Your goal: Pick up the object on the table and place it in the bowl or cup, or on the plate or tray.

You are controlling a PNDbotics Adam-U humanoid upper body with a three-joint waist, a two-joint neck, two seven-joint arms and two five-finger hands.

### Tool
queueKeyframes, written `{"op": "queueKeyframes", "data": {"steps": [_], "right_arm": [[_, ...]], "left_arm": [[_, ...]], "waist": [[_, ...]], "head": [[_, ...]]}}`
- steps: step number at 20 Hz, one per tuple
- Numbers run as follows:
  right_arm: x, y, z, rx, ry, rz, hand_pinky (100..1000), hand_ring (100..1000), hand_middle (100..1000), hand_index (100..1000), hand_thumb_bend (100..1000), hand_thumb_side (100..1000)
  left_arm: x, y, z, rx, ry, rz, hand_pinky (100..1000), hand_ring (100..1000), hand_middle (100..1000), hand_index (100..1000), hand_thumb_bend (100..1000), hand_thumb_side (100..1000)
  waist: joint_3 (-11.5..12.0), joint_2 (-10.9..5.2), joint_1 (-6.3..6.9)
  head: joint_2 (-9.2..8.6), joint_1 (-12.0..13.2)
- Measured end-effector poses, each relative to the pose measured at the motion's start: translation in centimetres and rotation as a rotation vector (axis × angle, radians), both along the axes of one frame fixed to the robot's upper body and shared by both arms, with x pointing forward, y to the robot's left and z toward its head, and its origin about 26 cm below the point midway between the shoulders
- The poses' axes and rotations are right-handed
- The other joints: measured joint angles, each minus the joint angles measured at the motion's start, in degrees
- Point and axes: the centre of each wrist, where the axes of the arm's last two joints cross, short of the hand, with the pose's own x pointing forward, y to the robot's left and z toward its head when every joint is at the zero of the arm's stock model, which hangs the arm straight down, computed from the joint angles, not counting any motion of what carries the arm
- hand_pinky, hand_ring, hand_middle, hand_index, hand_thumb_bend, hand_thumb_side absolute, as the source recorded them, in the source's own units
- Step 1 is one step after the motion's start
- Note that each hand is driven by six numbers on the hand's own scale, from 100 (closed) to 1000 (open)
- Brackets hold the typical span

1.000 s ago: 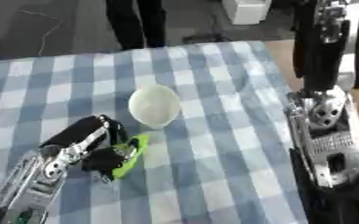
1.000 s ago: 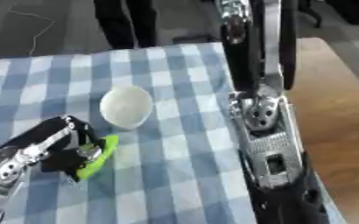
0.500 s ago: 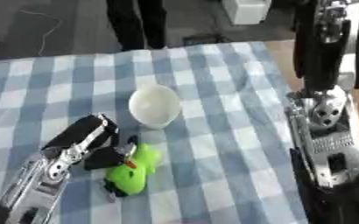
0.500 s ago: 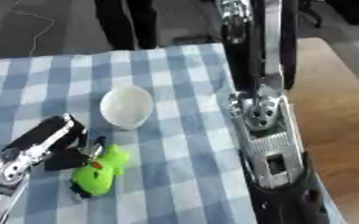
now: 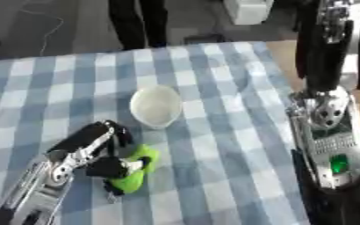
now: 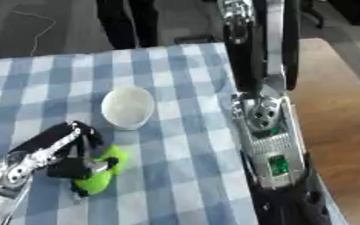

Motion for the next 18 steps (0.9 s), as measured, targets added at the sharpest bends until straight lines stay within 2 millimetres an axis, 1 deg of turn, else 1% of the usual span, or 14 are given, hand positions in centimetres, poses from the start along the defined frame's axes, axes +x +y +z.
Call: {"op": "queueKeyframes", "data": {"steps": [1,2,3,4,8,9,10,11,12,13,14,15,16,18], "right_arm": [[0.0,0.0,0.0,0.0,0.0,0.0,550,458,583,650,100,925],[0.0,0.0,0.0,0.0,0.0,0.0,550,458,583,650,100,925],[0.0,0.0,0.0,0.0,0.0,0.0,550,458,583,650,100,925],[0.0,0.0,0.0,0.0,0.0,0.0,550,458,583,650,100,925],[0.0,0.0,0.0,0.0,0.0,0.0,550,458,583,650,100,925],[0.0,0.0,0.0,0.0,0.0,0.0,550,458,583,650,100,925],[0.0,0.0,0.0,0.0,0.0,0.0,550,458,583,650,100,925],[0.0,0.0,0.0,0.0,0.0,0.0,550,458,583,650,100,925],[0.0,0.0,0.0,0.0,0.0,0.0,550,458,583,650,100,925],[0.0,0.0,0.0,0.0,0.0,0.0,550,458,583,650,100,925],[0.0,0.0,0.0,0.0,0.0,0.0,550,458,583,650,100,925],[0.0,0.0,0.0,0.0,0.0,0.0,550,458,583,650,100,925],[0.0,0.0,0.0,0.0,0.0,0.0,550,458,583,650,100,925],[0.0,0.0,0.0,0.0,0.0,0.0,550,458,583,650,100,925]], "left_arm": [[-0.1,-0.1,0.2,0.008,0.017,-0.018,467,626,720,812,609,543],[-0.3,-0.3,0.4,0.015,0.034,-0.034,516,650,739,831,632,508],[-0.4,-0.4,0.6,0.022,0.048,-0.048,522,653,741,833,635,502],[-0.5,-0.5,0.8,0.029,0.062,-0.06,557,682,757,854,641,465],[-0.9,-0.8,1.5,0.079,0.117,-0.103,618,729,780,873,586,422],[-0.9,-0.9,1.6,0.095,0.128,-0.109,616,727,779,872,590,423],[-0.9,-0.9,1.8,0.111,0.135,-0.113,664,755,793,889,540,423],[-0.9,-1.0,1.8,0.124,0.141,-0.117,658,752,791,887,551,421],[-0.9,-1.1,1.9,0.137,0.145,-0.12,693,772,797,898,496,436],[-0.9,-1.1,1.8,0.148,0.148,-0.121,693,772,797,898,496,436],[-0.8,-1.2,1.8,0.16,0.148,-0.121,709,775,805,901,450,450],[-0.6,-1.2,1.7,0.173,0.151,-0.12,708,776,805,904,457,448],[-0.5,-1.2,1.6,0.183,0.153,-0.117,715,781,811,904,423,458],[-0.3,-1.3,1.4,0.198,0.155,-0.115,720,786,816,912,411,463]], "waist": [[0.0,0.0,0.0],[0.0,0.0,0.01],[0.0,0.0,0.03],[0.0,0.0,0.04],[0.0,0.0,0.09],[0.0,0.0,0.1],[0.0,0.0,0.1],[0.0,0.0,0.1],[0.0,0.0,0.1],[0.0,-0.01,0.1],[-0.1,-0.01,0.1],[-0.2,-0.01,0.1],[-0.2,-0.02,0.1],[-0.2,-0.04,0.1]], "head": [[0.02,0.0],[0.03,0.0],[0.04,0.0],[0.04,0.0],[0.05,0.0],[0.05,0.0],[0.05,0.0],[0.05,0.0],[0.05,0.0],[0.05,0.0],[0.06,0.0],[0.06,0.0],[0.06,0.0],[0.07,0.0]]}}
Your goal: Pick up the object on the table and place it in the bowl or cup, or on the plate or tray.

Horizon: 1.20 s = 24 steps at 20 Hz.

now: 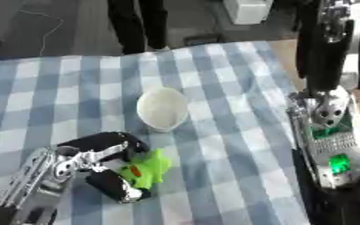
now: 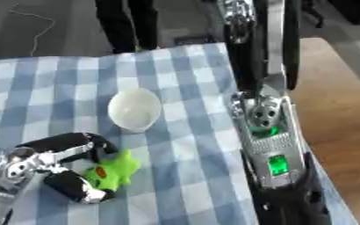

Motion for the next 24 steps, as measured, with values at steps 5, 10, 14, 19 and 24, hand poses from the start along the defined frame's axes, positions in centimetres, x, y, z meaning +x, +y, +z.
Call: {"op": "queueKeyframes", "data": {"steps": [5,10,14,19,24], "right_arm": [[0.0,0.0,0.0,0.0,0.0,0.0,550,458,583,650,100,925],[0.0,0.0,0.1,0.0,-0.002,0.001,550,458,584,651,100,925],[0.0,0.0,0.1,0.0,-0.003,0.002,550,457,584,651,100,925],[0.0,0.0,0.1,0.001,-0.003,0.002,550,457,584,651,100,925],[0.0,0.0,0.1,0.001,-0.003,0.002,550,457,583,651,100,925]], "left_arm": [[0.4,-0.1,-0.3,0.018,0.001,0.002,726,794,827,922,406,465],[0.9,-0.2,-0.9,0.054,0.002,0.018,825,867,889,976,311,542],[1.4,-0.1,-1.5,0.079,0.007,0.005,824,868,894,978,250,537],[1.5,-0.1,-1.6,0.115,-0.013,-0.014,641,773,858,958,100,541],[1.5,-0.1,-1.5,0.123,-0.023,-0.011,124,443,583,729,100,551]], "waist": [[0.0,-0.24,0.01],[-0.3,-0.36,0.16],[-0.3,-0.76,0.23],[-0.3,-0.85,0.31],[-0.2,-0.83,0.32]], "head": [[0.4,0.0],[0.42,0.0],[0.49,0.4],[0.92,0.4],[0.93,0.4]]}}
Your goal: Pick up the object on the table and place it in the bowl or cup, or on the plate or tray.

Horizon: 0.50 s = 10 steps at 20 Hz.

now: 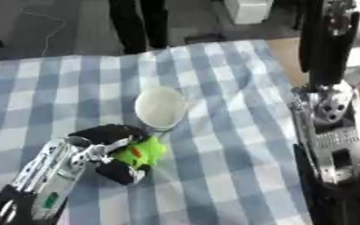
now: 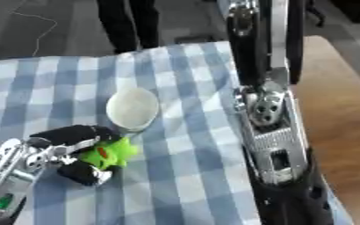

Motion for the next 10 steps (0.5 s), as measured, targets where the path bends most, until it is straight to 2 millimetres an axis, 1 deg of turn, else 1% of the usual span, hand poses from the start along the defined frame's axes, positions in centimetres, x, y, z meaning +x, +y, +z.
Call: {"op": "queueKeyframes", "data": {"steps": [1,2,3,4,5,6,7,8,9,10], "right_arm": [[0.0,0.0,0.0,0.0,0.0,0.0,550,457,583,651,100,925],[0.0,0.0,0.0,0.0,0.0,0.0,550,457,583,651,100,925],[0.0,0.0,0.0,0.0,0.0,0.0,550,457,583,651,100,925],[0.0,0.0,0.0,0.0,0.0,0.0,550,457,583,651,100,925],[0.0,0.0,0.0,0.0,0.0,0.0,550,457,583,651,100,925],[0.0,0.0,0.0,0.0,0.0,0.0,550,457,583,651,100,925],[0.0,0.0,0.0,0.0,0.0,0.0,550,457,583,651,100,925],[0.0,0.0,0.0,0.0,0.0,-0.001,550,457,583,651,100,923],[0.0,0.0,0.0,0.0,0.0,-0.001,550,457,583,651,100,927],[0.0,0.0,0.0,0.0,0.0,-0.001,550,457,583,651,100,925]], "left_arm": [[-0.1,0.0,0.2,-0.004,-0.003,0.005,100,303,455,581,100,574],[-0.3,0.0,0.4,-0.011,-0.008,0.013,100,287,439,562,100,576],[-0.6,0.1,0.5,-0.018,-0.012,0.019,100,100,214,386,100,597],[-0.9,0.2,0.8,-0.025,-0.02,0.024,100,100,162,342,100,610],[-1.3,0.3,1.0,-0.029,-0.029,0.027,100,100,100,269,100,610],[-1.6,0.4,1.4,-0.032,-0.048,0.026,100,100,100,216,100,605],[-1.9,0.6,1.7,-0.037,-0.068,0.026,100,100,100,186,100,602],[-2.2,0.6,2.3,-0.044,-0.099,0.02,100,100,100,176,100,601],[-2.5,0.6,2.8,-0.054,-0.135,0.012,100,100,100,163,100,661],[-2.8,0.7,3.4,-0.067,-0.173,0.003,100,100,100,162,100,596]], "waist": [[0.1,0.12,0.0],[0.1,0.25,0.0],[0.1,0.37,0.0],[0.2,0.47,0.0],[0.3,0.55,-0.01],[0.3,0.57,-0.01],[0.3,0.57,-0.01],[0.5,0.59,-0.02],[0.5,0.59,-0.02],[0.6,0.59,-0.02]], "head": [[0.0,0.0],[0.0,0.0],[0.0,0.0],[0.0,0.0],[0.0,0.0],[0.0,0.0],[0.01,0.0],[0.01,0.0],[0.01,0.0],[0.01,0.0]]}}
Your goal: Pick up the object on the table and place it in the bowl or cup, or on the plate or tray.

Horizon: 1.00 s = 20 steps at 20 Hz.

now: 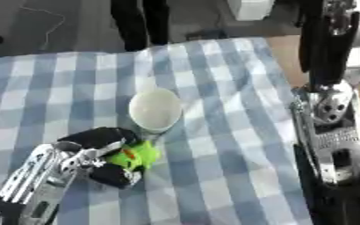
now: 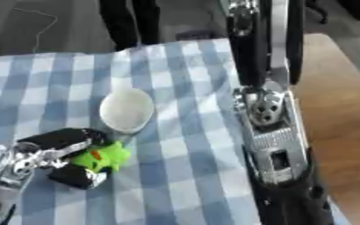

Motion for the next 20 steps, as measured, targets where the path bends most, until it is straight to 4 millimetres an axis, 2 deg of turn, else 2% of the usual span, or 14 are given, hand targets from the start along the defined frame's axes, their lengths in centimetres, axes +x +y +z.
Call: {"op": "queueKeyframes", "data": {"steps": [8,20], "right_arm": [[0.0,0.0,0.0,-0.001,0.0,-0.001,550,457,583,651,100,924],[0.0,0.0,0.0,-0.001,0.0,-0.002,550,457,583,651,100,925]], "left_arm": [[-1.1,0.8,3.3,-0.129,-0.251,-0.029,100,100,100,154,100,594],[-1.0,1.3,3.8,-0.182,-0.345,-0.046,100,100,100,149,100,600]], "waist": [[0.2,0.0,0.0],[0.2,0.0,0.01]], "head": [[0.01,-1.0],[0.04,-1.4]]}}
